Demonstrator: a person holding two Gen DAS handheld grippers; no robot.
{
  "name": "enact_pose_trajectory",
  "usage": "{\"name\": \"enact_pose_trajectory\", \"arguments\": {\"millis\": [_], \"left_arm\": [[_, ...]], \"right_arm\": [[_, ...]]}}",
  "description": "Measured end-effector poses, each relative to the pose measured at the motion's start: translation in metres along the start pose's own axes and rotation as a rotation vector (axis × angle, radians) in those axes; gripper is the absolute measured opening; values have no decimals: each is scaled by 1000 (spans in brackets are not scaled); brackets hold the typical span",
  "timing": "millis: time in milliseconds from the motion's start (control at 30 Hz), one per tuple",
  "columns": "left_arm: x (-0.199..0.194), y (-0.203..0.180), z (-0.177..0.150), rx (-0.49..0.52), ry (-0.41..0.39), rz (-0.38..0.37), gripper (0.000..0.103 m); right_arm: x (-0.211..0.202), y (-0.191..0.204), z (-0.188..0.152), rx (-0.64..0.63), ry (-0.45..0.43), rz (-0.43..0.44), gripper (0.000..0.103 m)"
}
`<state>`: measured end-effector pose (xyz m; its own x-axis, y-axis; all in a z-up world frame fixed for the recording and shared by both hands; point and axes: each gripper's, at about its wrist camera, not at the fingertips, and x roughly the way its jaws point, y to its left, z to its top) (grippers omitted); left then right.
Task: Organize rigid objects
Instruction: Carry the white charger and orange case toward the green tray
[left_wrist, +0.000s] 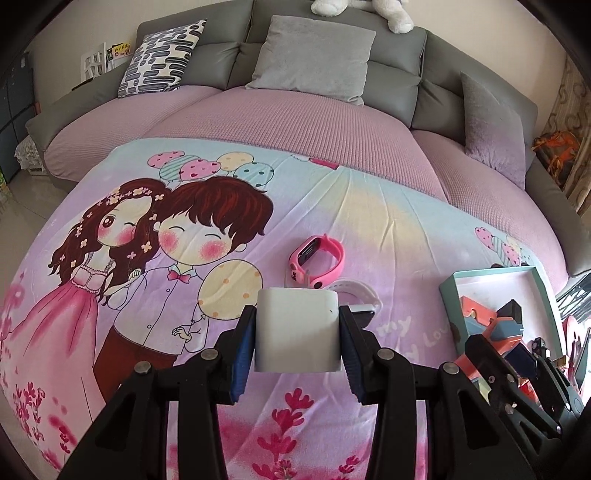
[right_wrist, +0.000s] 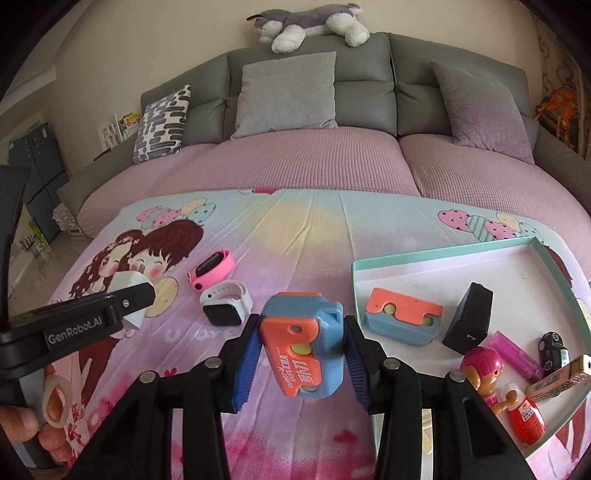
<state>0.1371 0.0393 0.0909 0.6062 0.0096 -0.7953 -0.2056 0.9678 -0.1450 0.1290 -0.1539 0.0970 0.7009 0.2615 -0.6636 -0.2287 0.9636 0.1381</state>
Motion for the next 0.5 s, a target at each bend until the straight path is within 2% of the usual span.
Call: {"name": "enact_pose_trajectory", "arguments": {"millis": [200,500], "left_arm": [[-17,-26,4,60,-46,-11,45],[-18,-91,2,188,-45,-83,45]], "right_arm": [[-28,-28,12,63,-89,-41,46],[-36,-99,10,185,-91,-188,46]]}}
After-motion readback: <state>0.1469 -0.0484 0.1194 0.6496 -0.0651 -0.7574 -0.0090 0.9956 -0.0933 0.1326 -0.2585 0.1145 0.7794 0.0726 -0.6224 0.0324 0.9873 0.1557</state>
